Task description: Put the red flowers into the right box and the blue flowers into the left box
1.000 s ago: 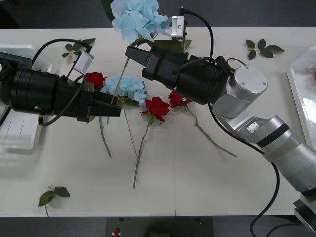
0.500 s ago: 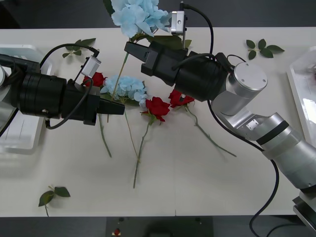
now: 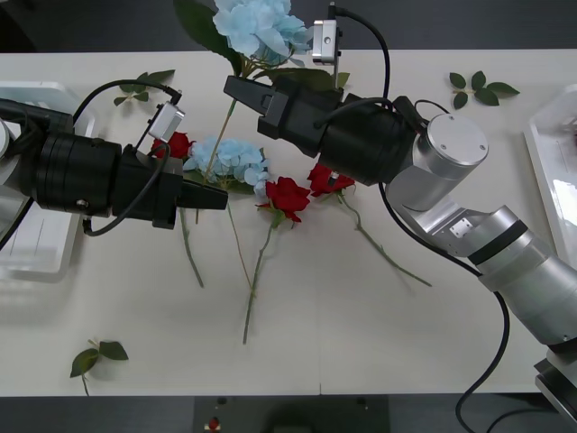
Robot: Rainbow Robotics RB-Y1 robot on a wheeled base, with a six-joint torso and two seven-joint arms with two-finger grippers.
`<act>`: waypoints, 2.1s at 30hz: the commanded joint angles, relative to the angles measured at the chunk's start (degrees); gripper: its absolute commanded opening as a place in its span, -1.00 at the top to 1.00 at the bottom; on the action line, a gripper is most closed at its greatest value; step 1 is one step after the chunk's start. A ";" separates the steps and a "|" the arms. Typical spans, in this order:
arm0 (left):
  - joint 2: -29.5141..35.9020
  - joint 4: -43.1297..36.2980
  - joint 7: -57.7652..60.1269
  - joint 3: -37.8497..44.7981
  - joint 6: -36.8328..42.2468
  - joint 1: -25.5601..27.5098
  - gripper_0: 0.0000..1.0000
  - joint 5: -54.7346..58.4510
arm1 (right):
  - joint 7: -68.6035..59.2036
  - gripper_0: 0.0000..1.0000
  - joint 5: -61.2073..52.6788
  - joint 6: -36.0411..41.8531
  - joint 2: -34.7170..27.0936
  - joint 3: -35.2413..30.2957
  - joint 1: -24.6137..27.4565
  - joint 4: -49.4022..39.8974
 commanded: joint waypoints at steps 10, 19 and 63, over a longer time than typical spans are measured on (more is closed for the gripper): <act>1.00 -1.94 -3.77 4.89 3.12 -1.66 1.00 1.87 | 2.09 -0.71 -0.88 0.59 -0.30 -0.69 -1.88 -2.19; 7.77 -1.94 -2.80 10.95 5.58 1.07 1.00 1.79 | 2.97 -0.90 -2.02 0.59 -0.48 -0.95 -1.88 -2.19; 22.09 -1.41 27.00 28.09 6.72 11.70 1.00 -63.34 | -63.21 -1.00 56.51 52.01 -24.56 -8.95 -2.84 -20.91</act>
